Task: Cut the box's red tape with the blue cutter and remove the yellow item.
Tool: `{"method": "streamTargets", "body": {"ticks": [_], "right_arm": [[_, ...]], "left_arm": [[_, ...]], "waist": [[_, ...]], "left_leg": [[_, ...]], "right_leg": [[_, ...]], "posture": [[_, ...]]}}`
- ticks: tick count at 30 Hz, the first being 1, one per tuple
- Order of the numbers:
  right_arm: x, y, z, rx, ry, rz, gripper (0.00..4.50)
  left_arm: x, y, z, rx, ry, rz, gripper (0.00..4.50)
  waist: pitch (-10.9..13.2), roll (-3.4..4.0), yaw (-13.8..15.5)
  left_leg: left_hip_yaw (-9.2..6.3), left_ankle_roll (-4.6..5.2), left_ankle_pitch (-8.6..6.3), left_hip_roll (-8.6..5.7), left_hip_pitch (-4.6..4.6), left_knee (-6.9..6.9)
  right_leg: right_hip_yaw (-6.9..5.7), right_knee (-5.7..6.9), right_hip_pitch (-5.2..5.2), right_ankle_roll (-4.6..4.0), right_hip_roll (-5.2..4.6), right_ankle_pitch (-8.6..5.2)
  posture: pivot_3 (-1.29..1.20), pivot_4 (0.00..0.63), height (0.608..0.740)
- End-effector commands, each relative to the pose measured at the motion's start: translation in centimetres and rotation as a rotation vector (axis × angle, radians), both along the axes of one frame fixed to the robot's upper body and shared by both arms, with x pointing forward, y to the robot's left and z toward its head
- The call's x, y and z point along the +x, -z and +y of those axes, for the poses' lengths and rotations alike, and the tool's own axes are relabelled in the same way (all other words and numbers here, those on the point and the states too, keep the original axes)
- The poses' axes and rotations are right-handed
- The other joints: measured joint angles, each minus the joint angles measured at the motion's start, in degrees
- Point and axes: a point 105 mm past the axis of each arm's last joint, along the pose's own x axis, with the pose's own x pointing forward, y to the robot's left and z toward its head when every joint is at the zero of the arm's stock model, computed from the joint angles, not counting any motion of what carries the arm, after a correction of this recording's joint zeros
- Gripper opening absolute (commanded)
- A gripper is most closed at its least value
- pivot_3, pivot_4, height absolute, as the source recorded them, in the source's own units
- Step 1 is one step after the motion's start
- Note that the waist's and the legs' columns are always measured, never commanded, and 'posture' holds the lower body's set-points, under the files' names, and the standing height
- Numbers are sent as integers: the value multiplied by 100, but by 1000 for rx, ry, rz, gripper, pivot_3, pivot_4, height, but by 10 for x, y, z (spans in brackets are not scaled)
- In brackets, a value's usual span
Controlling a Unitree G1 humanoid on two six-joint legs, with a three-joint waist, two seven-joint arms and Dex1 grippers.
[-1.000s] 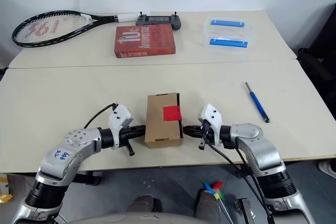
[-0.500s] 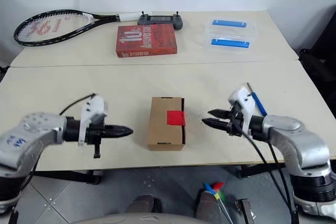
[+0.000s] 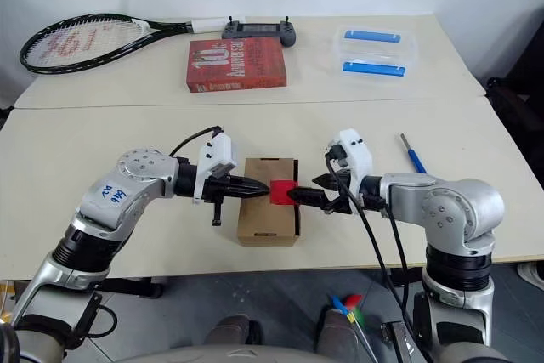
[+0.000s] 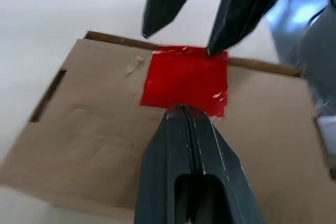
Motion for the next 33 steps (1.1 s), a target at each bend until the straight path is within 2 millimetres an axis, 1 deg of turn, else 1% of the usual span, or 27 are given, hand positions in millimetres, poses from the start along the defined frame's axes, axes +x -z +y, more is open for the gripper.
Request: {"method": "streamTargets", "body": {"ticks": [1, 6, 15, 21, 25, 29, 31, 33], "right_arm": [[-4, 3, -5, -51, 2, -21, 4470], [-1, 6, -17, -65, 40, -13, 4470], [-3, 17, -36, -70, 67, 46, 4470], [0, 17, -36, -76, 66, 51, 4470], [3, 6, -21, -81, 45, 25, 4470], [11, 3, -14, -204, 68, 2, 4470], [14, 5, -17, -277, 88, -16, 4470], [18, 7, -24, -373, 112, -47, 4470]], "left_arm": [[-1, 10, 1, 29, -13, 27, 0], [-4, 15, 1, 29, -14, 43, 0], [-9, 28, -2, 32, -13, 72, 0], [-11, 32, -1, 47, -10, 81, 0], [-11, 31, -2, 50, -8, 77, 0], [-9, 30, -5, 56, -1, 63, 0], [-9, 30, -6, 57, 2, 60, 0], [-9, 31, -7, 59, 3, 60, 0]], "waist": [[0, 0, 4], [-2, -3, 12], [-19, -21, 23], [-24, -25, 24], [-25, -24, 19], [-25, -23, 23], [-25, -23, 30], [-25, -23, 31]], "left_leg": [[0, 0, 0, 0, 1, 0], [0, 0, 0, 2, 11, 1], [-1, 3, -2, 1, 14, 1], [0, 3, -2, 2, 18, 3], [0, 3, -2, 3, 18, 5], [-1, 3, -2, 3, 16, 7], [-2, 3, -2, 3, 15, 7], [-2, 4, -2, 1, 14, 7]], "right_leg": [[0, 0, 1, 0, 0, 0], [1, 0, 11, 0, 0, 0], [0, -4, 18, 0, -1, 0], [1, -4, 20, 0, -1, 0], [1, -2, 20, 0, -1, 0], [2, 0, 18, 0, -1, 0], [1, -1, 19, 0, -1, 0], [1, -3, 19, 0, -1, 0]], "posture": [[0, 150, 740], [0, 150, 740], [0, 150, 740], [0, 150, 740], [0, 150, 740], [0, 150, 740], [0, 150, 740], [0, 150, 740]]}}
